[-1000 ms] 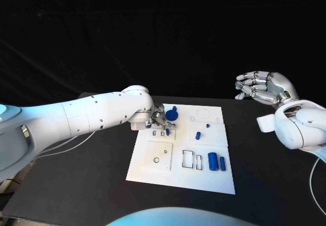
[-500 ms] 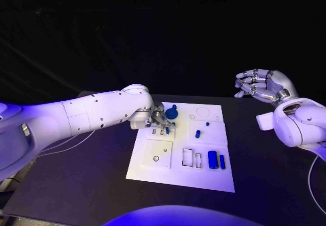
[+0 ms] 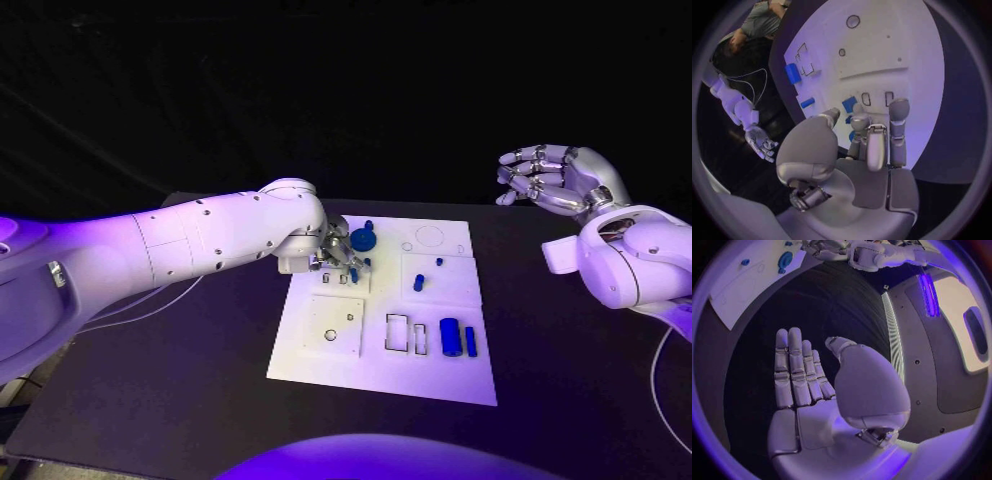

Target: Assemble the parts on the task board

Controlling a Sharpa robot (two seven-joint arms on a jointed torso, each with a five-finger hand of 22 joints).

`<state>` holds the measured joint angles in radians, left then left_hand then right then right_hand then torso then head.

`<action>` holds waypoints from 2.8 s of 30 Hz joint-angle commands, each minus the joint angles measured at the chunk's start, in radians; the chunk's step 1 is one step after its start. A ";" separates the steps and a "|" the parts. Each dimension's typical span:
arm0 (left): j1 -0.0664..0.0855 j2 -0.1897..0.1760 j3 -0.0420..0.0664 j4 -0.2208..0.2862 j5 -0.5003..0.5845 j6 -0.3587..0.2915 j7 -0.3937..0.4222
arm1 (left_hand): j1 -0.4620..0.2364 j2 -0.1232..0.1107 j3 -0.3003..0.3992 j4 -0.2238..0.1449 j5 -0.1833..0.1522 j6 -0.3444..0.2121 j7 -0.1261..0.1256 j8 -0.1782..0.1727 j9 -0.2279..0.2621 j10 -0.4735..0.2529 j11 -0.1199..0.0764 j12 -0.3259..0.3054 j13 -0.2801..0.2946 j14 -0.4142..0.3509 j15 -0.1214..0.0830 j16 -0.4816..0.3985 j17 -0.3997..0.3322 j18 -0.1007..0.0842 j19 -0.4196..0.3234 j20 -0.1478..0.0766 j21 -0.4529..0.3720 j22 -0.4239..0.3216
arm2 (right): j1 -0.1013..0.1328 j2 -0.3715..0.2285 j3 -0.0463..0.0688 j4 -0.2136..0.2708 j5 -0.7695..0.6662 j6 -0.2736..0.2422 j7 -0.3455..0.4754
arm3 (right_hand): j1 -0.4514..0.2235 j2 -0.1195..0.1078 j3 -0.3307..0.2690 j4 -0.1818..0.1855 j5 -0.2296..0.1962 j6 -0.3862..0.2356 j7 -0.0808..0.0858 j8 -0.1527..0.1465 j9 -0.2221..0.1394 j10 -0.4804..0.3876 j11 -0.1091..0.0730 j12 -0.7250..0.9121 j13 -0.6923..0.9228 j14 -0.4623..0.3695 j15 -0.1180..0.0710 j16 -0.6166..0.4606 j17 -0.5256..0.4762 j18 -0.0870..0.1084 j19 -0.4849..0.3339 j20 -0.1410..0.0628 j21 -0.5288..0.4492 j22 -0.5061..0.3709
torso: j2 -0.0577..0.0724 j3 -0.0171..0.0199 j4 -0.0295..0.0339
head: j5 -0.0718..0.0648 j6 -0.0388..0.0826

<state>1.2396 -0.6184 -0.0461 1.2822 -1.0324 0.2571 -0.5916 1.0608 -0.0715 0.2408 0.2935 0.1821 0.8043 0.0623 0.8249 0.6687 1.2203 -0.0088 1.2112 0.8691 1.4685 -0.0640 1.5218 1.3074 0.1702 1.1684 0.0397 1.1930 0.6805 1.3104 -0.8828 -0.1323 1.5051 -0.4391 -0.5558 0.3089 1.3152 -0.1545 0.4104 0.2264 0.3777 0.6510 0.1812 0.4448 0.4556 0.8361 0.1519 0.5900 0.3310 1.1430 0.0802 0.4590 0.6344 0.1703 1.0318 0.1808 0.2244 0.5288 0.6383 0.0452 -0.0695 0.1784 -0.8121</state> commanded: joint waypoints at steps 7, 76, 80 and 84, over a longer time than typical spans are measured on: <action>0.000 0.008 -0.002 -0.005 0.020 0.033 0.020 | 0.030 -0.001 0.014 -0.002 0.004 -0.008 0.000 -0.007 0.006 -0.009 0.001 -0.004 -0.001 0.064 -0.002 -0.005 0.124 -0.018 -0.008 0.000 -0.002 0.000 | -0.001 0.004 0.000 -0.003 0.001 0.012 0.006 | 0.007 -0.001 0.006 0.001 0.003 -0.006 0.050 0.006 -0.002 -0.001 0.002 -0.005 -0.001 0.005 0.000 -0.005 0.002 0.010 0.005 0.004 -0.005 -0.001 | 0.000 0.0006 0.0000 | 0.001 -0.003; -0.031 -0.125 -0.002 0.144 -0.073 -0.153 0.112 | 0.137 -0.120 0.703 -0.179 0.004 0.006 -0.004 -0.006 0.123 0.033 -0.008 0.011 0.017 0.072 -0.011 0.002 0.146 -0.026 0.015 -0.004 0.050 0.072 | -0.006 -0.002 -0.003 -0.014 0.001 0.015 0.003 | -0.003 -0.002 0.006 0.003 0.009 -0.005 0.051 0.007 -0.004 -0.003 0.004 -0.007 -0.013 0.005 0.002 -0.015 0.003 0.009 0.004 0.006 -0.009 -0.007 | -0.002 0.0023 0.0042 | 0.003 -0.006; -0.041 -0.114 -0.004 0.141 -0.106 -0.161 0.103 | 0.132 -0.124 0.710 -0.184 0.006 0.011 -0.006 -0.006 0.124 0.041 -0.010 0.016 0.026 0.072 -0.012 0.002 0.147 -0.027 0.021 -0.005 0.056 0.083 | -0.006 -0.002 -0.003 -0.014 0.001 0.015 0.003 | -0.005 -0.002 0.006 0.003 0.010 -0.005 0.051 0.007 -0.005 -0.004 0.005 -0.007 -0.015 0.004 0.003 -0.017 0.004 0.009 0.003 0.006 -0.011 -0.009 | -0.002 0.0028 0.0036 | 0.003 -0.007; -0.047 -0.108 -0.005 0.139 -0.124 -0.159 0.095 | 0.128 -0.128 0.716 -0.188 0.008 0.014 -0.007 -0.006 0.124 0.048 -0.011 0.020 0.033 0.072 -0.014 0.002 0.147 -0.028 0.025 -0.006 0.060 0.089 | -0.006 -0.002 -0.003 -0.014 0.001 0.015 0.003 | -0.005 -0.002 0.006 0.003 0.010 -0.005 0.051 0.007 -0.005 -0.004 0.005 -0.007 -0.015 0.004 0.003 -0.017 0.004 0.009 0.003 0.006 -0.011 -0.009 | -0.002 0.0032 0.0032 | 0.003 -0.008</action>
<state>1.1940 -0.7297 -0.0510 1.4217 -1.1086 0.1130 -0.4947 1.1906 -0.1892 0.7442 0.3115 0.1823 0.8122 0.0554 0.8158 0.7915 1.2605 -0.0198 1.2268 0.9003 1.4676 -0.0703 1.5172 1.3079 0.1543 1.1850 0.0342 1.2479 0.7677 1.3046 -0.8849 -0.1353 1.4915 -0.4361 -0.5512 0.3066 1.3152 -0.1545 0.4103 0.2265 0.3815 0.6510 0.1812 0.4486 0.4513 0.8361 0.1519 0.5861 0.3165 1.1432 0.0802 0.4452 0.6367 0.1703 1.0319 0.1808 0.2206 0.5210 0.6364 0.0478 -0.0658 0.1817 -0.8191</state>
